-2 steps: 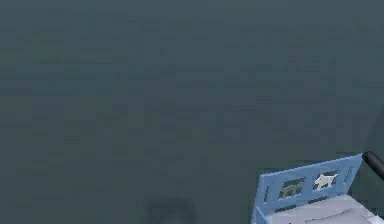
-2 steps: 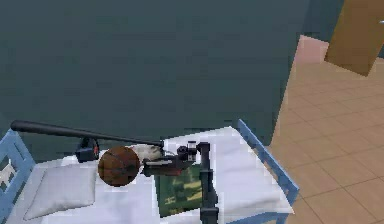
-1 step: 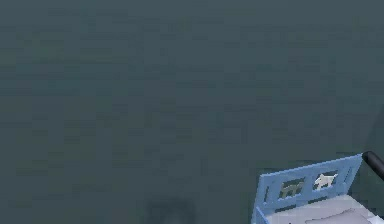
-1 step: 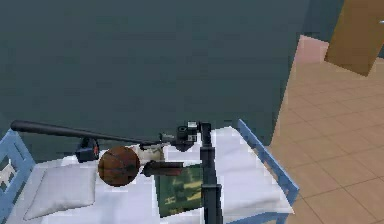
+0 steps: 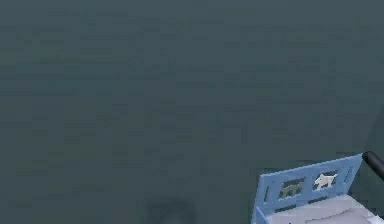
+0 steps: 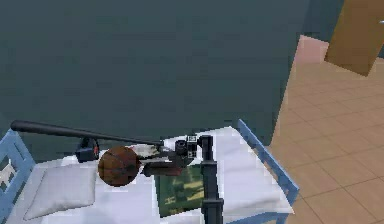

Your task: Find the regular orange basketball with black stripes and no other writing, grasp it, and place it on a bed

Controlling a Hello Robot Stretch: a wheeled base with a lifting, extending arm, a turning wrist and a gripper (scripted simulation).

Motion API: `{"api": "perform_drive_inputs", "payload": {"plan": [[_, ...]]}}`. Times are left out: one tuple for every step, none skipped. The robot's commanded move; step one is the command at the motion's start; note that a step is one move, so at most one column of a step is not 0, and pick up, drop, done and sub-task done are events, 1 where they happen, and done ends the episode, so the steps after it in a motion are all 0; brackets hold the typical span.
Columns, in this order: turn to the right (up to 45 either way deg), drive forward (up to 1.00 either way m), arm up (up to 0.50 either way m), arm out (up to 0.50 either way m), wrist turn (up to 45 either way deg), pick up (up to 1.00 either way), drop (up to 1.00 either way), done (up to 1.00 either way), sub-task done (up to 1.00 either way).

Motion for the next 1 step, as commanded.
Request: {"api": "perform_drive_inputs", "payload": {"plan": [[0.0,0.0,0.0,0.0,0.0,0.0,0.0,1.0,0.0]]}}
